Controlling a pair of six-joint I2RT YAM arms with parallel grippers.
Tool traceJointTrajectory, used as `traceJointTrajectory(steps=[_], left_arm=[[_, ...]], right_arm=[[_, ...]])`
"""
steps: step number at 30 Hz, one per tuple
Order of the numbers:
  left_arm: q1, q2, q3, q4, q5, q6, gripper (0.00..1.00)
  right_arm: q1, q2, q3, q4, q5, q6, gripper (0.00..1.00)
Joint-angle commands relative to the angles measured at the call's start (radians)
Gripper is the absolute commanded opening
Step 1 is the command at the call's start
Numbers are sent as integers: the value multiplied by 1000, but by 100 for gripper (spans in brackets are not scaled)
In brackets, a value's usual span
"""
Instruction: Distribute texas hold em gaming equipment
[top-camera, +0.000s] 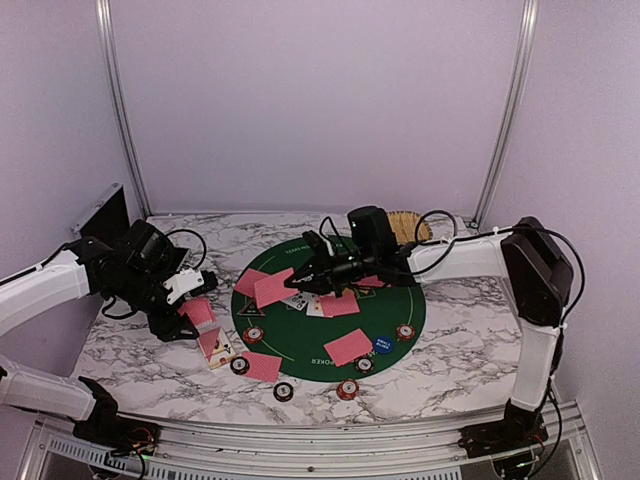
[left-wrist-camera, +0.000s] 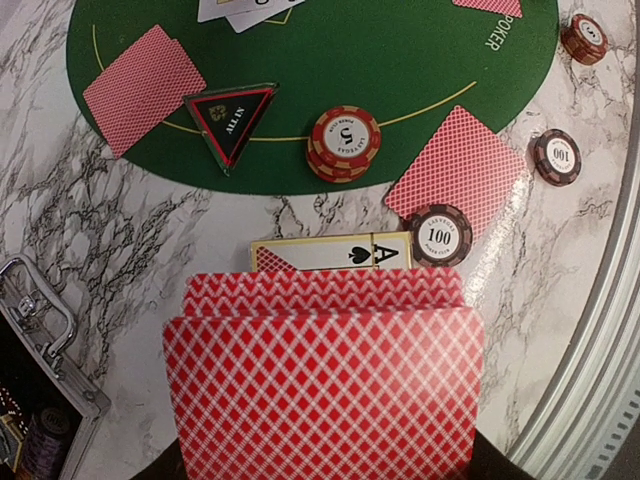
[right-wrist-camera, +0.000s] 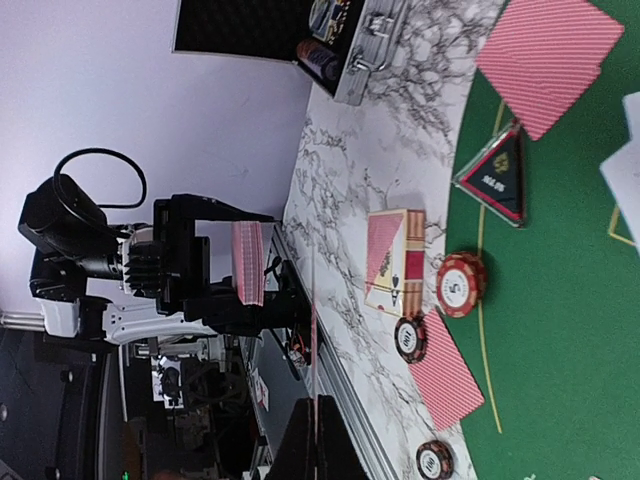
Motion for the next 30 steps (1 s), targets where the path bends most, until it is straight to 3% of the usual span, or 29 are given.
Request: traceJointTrajectory(steps=[1, 5, 12, 30], left_arm=[[25, 5, 2, 13, -11, 5, 0], [29, 5, 6, 13, -8, 4, 0], [35, 17, 2, 13, -9, -11, 0], [40, 16, 19, 9, 9, -30, 0]], right_arm=[[-121, -82, -47, -126, 32, -137, 0], [-221, -102, -77, -261, 93, -253, 0], [-308, -64, -129, -279, 126, -308, 0], [-324, 43, -118, -308, 207, -358, 0]])
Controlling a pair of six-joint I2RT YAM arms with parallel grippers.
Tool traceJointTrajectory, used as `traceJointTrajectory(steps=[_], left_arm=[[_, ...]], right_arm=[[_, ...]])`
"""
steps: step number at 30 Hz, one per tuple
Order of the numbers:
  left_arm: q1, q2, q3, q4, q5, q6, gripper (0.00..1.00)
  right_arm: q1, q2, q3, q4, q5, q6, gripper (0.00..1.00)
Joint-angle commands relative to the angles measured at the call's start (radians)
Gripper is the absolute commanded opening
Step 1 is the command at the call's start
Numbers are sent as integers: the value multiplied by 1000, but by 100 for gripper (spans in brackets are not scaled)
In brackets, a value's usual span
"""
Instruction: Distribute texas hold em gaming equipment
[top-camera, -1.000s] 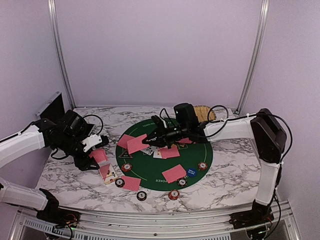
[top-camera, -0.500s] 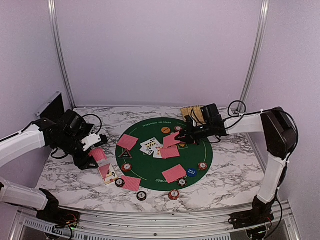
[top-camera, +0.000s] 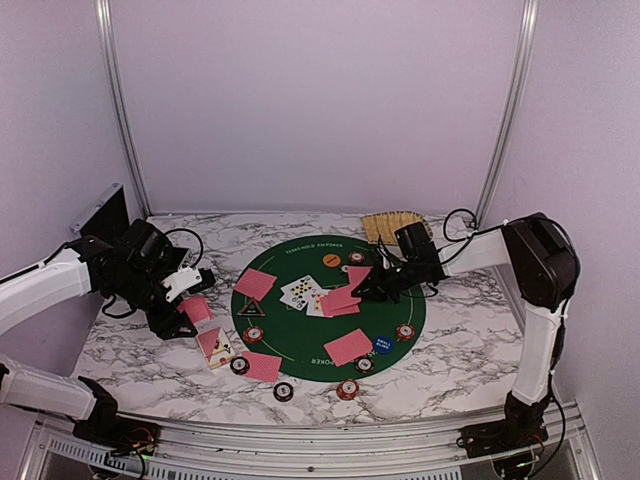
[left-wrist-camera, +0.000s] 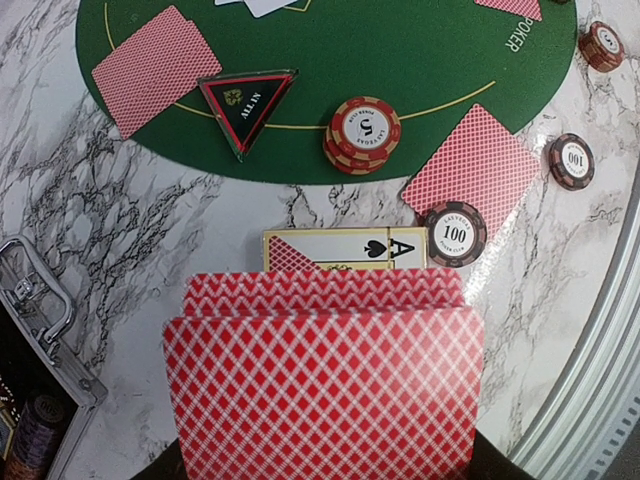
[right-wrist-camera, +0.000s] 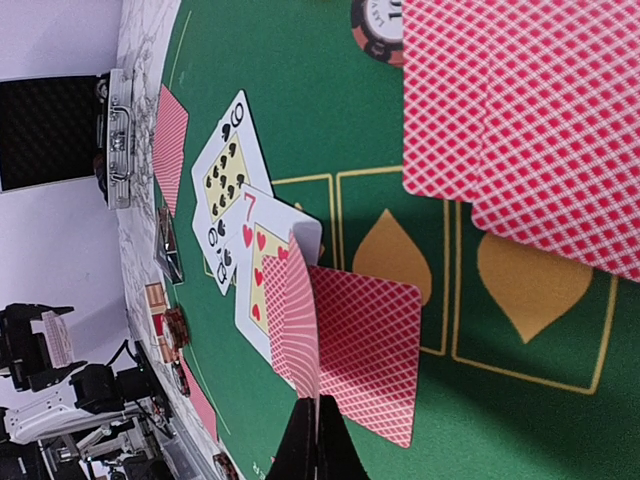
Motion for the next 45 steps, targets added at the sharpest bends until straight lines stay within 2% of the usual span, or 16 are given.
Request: traceJointTrajectory(steps=[1, 17, 27, 32, 40, 45], left_arm=[[3, -1, 21, 7, 18, -17, 0], [4, 12, 23, 5, -5, -30, 0], [16, 18, 18, 6, -3, -32, 0], [22, 19, 22, 8, -5, -36, 0], [29, 16, 24, 7, -28, -35, 0], [32, 7, 21, 8, -28, -43, 0]], right_arm=[[-10, 12, 21, -43, 56, -44, 0], [-6, 31, -6, -99, 203, -83, 0], [47, 57, 65, -217, 311, -127, 0], [81, 67, 124, -311, 425, -158, 9], [111, 64, 178, -412, 543, -192, 31], [129, 67, 216, -475, 593, -209, 37]])
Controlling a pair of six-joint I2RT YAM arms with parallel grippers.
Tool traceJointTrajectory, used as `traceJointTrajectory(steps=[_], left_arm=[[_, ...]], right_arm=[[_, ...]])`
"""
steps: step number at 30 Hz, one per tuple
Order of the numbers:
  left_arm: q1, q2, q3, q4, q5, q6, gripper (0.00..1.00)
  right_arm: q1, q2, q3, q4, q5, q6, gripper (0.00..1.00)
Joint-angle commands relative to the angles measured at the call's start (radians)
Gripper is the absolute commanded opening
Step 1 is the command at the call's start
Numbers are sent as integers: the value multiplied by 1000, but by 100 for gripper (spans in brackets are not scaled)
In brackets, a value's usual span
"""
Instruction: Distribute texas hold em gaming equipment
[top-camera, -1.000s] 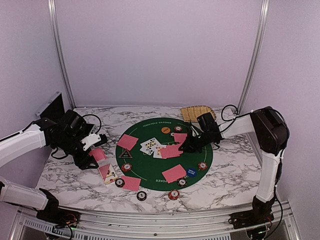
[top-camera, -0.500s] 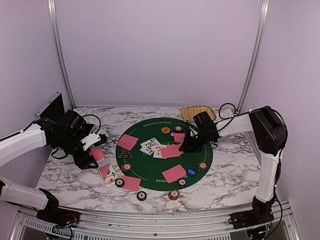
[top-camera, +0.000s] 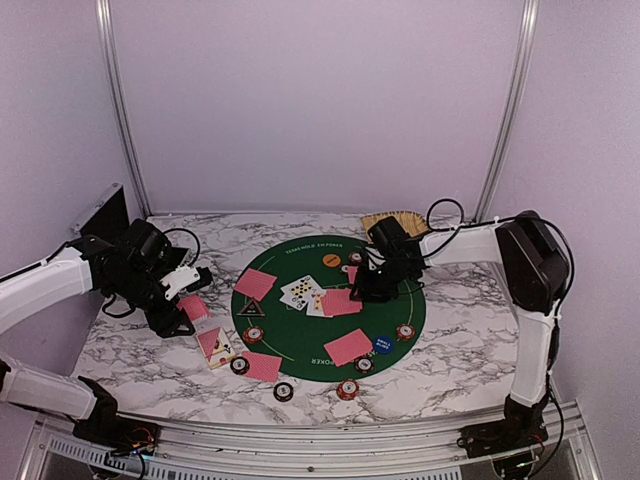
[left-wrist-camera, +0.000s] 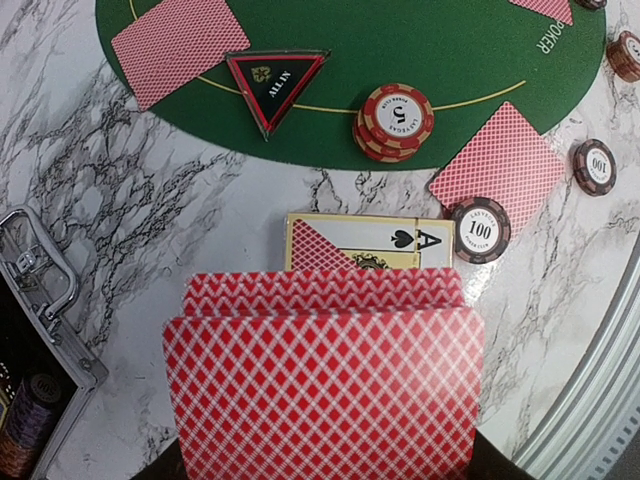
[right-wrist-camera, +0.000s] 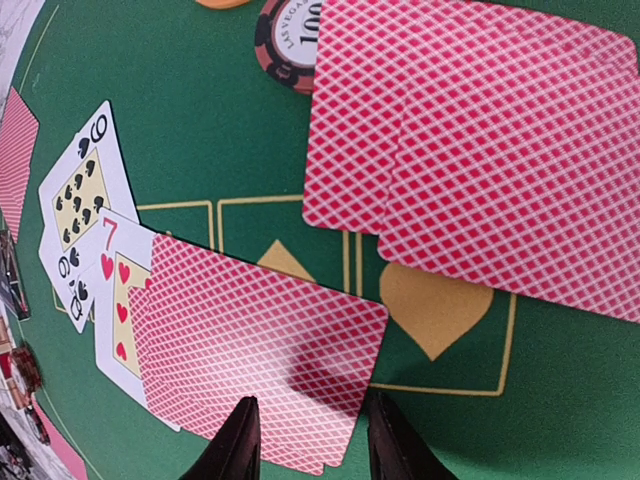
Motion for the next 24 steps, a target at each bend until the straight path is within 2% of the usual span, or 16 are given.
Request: traceJointTrajectory(steps=[1, 6, 10, 14, 19, 24], left_arm=[[7, -10, 21, 8, -2, -14, 0], [9, -22, 18, 7, -2, -25, 0], [14, -36, 11, 5, -5, -28, 0], [22, -34, 2, 7, -4, -29, 0], [31, -26, 9, 7, 5, -33, 0], [41, -32, 16, 7, 6, -32, 0]], right_arm=[[11, 32, 35, -142, 123, -35, 38], [26, 9, 18, -157, 109, -37, 38], [27, -41, 0, -142, 29, -34, 38], [9, -80, 42, -118, 23, -35, 36], [-7, 16, 158, -140, 16, -51, 40], [-8, 89, 185, -104, 8, -41, 41]])
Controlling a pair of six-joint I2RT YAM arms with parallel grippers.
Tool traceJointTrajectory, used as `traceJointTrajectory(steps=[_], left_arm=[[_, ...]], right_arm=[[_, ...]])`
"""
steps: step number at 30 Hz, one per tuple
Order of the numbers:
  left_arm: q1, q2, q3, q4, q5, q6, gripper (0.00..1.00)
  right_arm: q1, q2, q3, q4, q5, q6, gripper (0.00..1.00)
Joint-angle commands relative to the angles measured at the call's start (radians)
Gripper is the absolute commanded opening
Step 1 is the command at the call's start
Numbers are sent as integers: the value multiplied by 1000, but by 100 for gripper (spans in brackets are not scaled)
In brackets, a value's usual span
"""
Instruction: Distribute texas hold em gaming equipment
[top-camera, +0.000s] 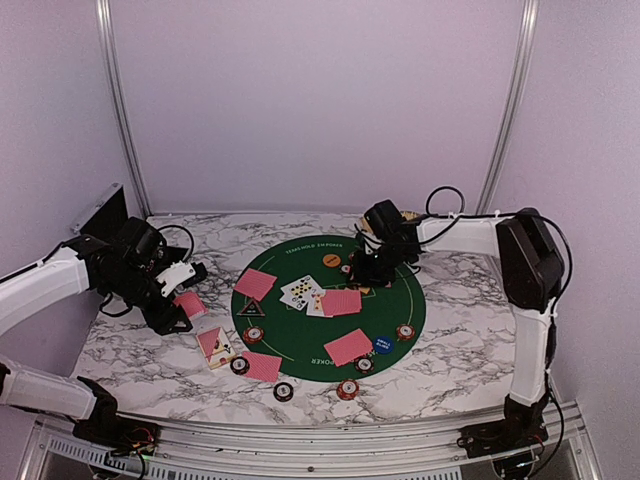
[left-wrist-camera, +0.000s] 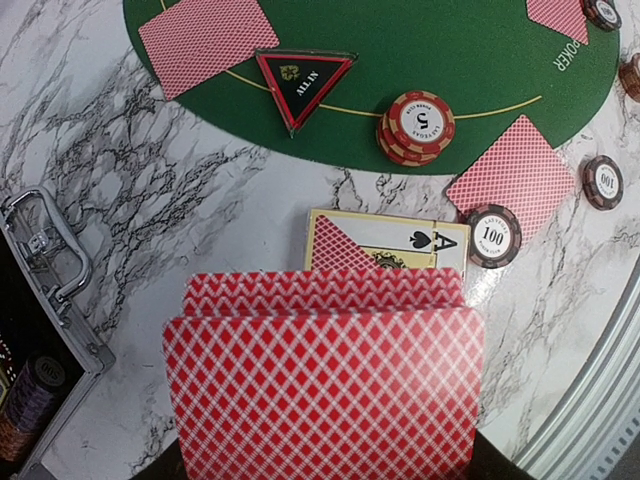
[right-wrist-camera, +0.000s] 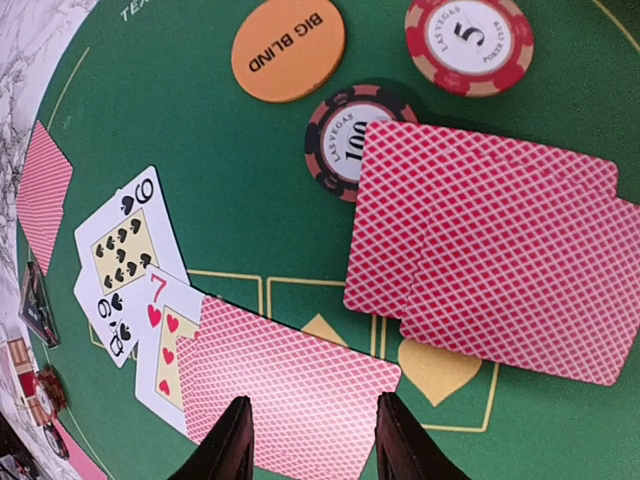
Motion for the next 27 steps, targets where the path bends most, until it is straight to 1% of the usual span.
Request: traceJointTrajectory(steps=[1, 4, 13, 19, 24, 27], left_arm=[[13, -14, 16, 7, 11, -6, 0], [18, -10, 16, 7, 13, -4, 0], [45, -14, 10, 18, 24, 2, 0], [54, -20, 10, 20, 25, 2, 0], [64, -18, 3, 27, 25, -1, 0], [72, -8, -9, 42, 12, -1, 0]], right_arm=[[-6, 64, 21, 14, -6, -2, 41], [-6, 72, 9, 28, -2, 1, 41], [32, 26, -110, 110, -51, 40, 39], [57, -30, -153, 124, -33, 66, 39], [57, -68, -132, 99, -3, 70, 38], [55, -100, -104, 73, 24, 68, 40]])
